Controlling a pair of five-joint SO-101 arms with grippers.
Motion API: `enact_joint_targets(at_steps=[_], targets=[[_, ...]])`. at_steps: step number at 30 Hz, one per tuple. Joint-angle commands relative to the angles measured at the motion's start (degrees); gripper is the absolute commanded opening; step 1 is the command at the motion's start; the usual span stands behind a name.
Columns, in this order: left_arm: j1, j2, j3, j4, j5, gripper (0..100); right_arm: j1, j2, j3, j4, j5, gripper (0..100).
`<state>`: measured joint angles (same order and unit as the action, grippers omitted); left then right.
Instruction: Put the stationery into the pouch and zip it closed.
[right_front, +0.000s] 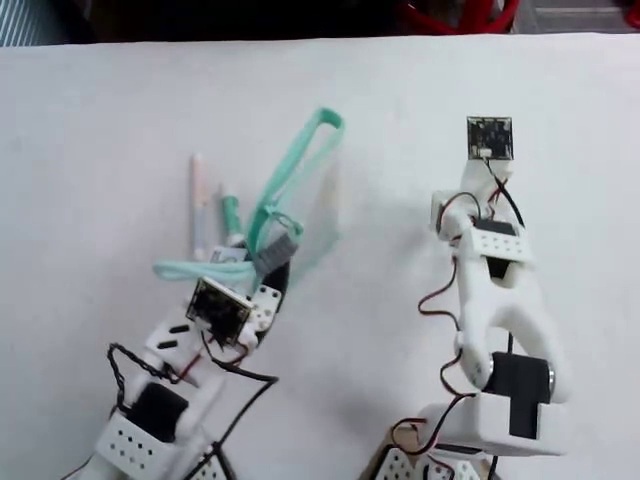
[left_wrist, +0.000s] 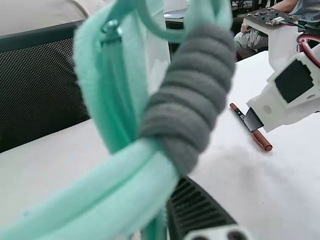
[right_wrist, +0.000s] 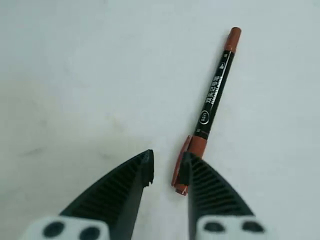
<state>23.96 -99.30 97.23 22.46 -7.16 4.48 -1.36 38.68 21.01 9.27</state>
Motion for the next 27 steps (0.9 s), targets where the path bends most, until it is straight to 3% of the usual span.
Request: enact_joint_targets(at_steps=[1,7,14,22,27], targets=[[-0.66,0.31,0.09,0.53,0.09,4,-2.07,-0.22,-3.08,-0.04,0.44,9.5],[-0.66,0.31,0.09,0.53,0.18,4,-6.9,-0.13,-2.99,0.22,0.44,13.7],[-0.66,0.31,0.09,0.62,0.35,4,0.66,8.57,-10.9,-4.53,0.26,13.1],[-0.22,0.4,0.09,0.53,0.53,4,2.59,31.69,-42.55,18.42,-2.81,13.1],[-0.31,0.31,0.09,0.7,0.44,4,4.88,37.05,-52.04,26.59,-6.95,13.2]])
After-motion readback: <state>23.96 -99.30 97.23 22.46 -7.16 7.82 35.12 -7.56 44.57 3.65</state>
